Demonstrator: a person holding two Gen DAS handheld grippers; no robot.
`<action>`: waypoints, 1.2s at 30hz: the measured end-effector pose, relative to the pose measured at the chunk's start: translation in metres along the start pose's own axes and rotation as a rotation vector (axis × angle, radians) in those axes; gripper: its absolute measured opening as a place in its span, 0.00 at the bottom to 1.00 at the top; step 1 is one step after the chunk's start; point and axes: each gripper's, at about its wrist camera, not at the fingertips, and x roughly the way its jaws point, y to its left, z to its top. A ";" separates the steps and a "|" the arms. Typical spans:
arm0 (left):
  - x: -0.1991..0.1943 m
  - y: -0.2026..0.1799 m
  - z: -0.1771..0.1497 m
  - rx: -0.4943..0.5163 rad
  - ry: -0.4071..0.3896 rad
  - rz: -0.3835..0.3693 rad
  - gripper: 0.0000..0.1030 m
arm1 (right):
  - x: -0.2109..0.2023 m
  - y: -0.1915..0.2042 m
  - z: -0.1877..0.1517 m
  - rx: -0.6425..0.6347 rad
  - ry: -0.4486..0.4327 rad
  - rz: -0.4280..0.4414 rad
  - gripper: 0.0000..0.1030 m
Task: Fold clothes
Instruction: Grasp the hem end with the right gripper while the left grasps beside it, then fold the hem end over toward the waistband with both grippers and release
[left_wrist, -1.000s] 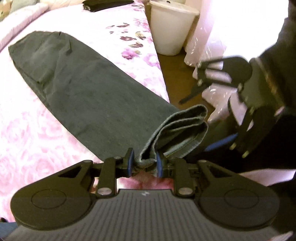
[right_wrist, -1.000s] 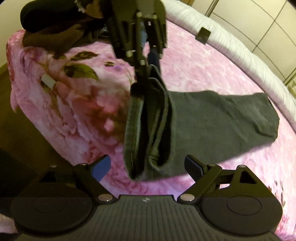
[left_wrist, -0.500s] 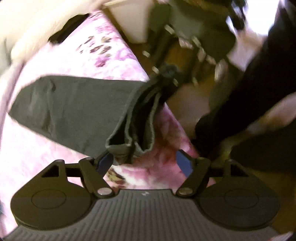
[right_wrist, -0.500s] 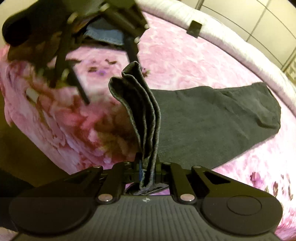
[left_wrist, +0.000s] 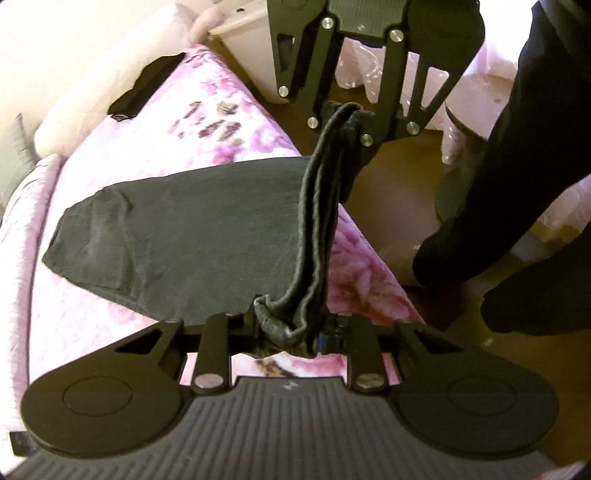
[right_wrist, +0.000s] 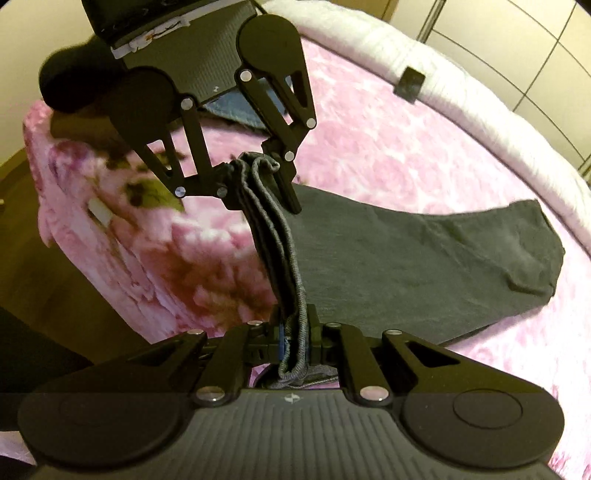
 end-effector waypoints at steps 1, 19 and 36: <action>-0.006 -0.003 0.001 -0.002 0.000 -0.010 0.20 | -0.004 0.000 0.004 -0.006 -0.001 0.007 0.10; -0.019 0.141 0.059 -0.297 -0.083 -0.080 0.22 | -0.062 -0.097 0.045 0.085 -0.036 0.210 0.09; 0.264 0.412 0.048 -0.756 0.128 -0.198 0.22 | 0.158 -0.454 0.012 0.475 0.020 0.452 0.10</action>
